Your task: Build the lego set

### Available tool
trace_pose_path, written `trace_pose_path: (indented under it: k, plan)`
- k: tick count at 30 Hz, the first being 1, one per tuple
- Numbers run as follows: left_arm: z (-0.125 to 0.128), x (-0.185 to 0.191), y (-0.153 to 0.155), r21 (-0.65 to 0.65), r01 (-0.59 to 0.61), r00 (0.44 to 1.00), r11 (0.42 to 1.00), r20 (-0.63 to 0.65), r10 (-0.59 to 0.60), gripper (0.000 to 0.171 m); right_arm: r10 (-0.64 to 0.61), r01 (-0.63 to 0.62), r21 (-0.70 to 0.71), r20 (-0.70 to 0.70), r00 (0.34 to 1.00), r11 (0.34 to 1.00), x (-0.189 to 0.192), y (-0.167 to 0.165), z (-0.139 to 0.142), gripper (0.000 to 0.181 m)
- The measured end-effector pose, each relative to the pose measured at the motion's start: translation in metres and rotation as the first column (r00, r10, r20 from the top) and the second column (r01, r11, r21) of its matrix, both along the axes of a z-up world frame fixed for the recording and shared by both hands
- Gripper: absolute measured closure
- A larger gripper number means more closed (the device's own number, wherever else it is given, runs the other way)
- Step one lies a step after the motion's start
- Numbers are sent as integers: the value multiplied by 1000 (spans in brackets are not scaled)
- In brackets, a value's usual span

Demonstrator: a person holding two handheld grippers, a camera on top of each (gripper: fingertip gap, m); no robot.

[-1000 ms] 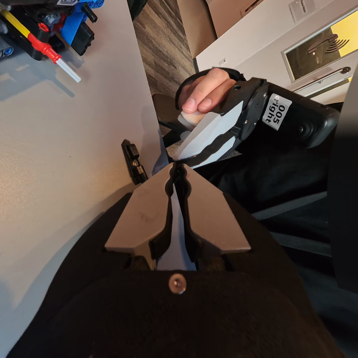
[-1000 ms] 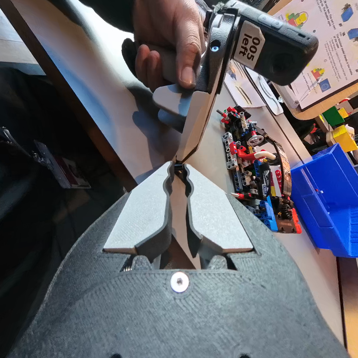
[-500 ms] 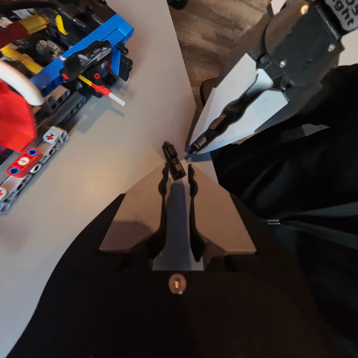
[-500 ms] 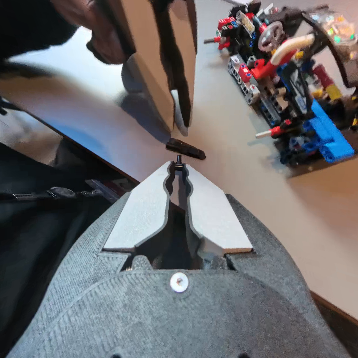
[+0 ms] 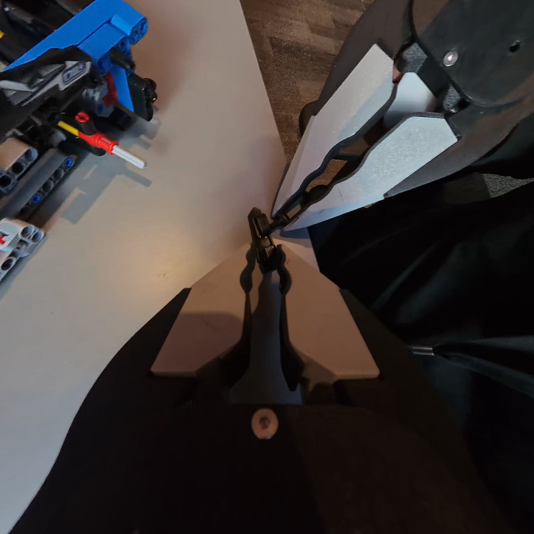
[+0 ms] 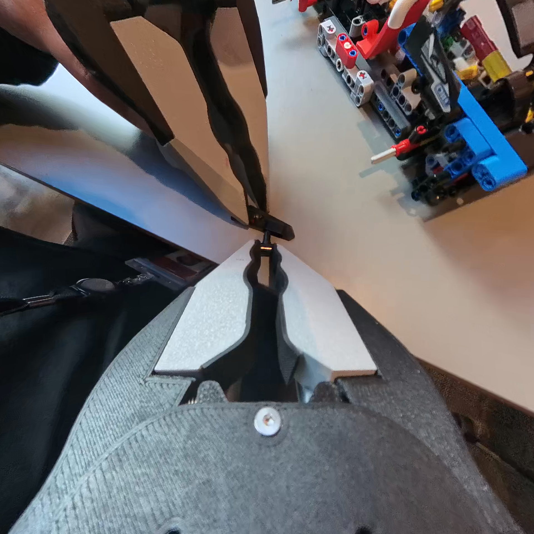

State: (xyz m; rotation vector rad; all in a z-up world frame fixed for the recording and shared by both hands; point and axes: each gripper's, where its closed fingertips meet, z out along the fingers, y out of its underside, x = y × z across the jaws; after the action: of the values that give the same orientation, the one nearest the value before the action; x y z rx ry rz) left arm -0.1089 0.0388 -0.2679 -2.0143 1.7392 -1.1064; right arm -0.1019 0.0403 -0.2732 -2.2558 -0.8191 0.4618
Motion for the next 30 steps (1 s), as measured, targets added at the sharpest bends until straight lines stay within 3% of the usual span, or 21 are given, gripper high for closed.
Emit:
trace_pose_path:
  k: [11,18,27,30]
  plan:
    - [0,14,-8,23,-3,1000,1000,7,3,160,-53,52,36,17,998,998,13,-9,2,177]
    - [11,15,3,66,12,1000,998,22,-14,158,-62,62,50,14,998,997,18,-12,2,176]
    - [-2,15,16,179,66,997,982,-41,-60,164,-62,63,51,-8,998,997,21,-13,6,176]
    - [-2,19,17,157,72,997,985,-27,-69,163,-68,69,47,-17,998,996,21,-11,4,176]
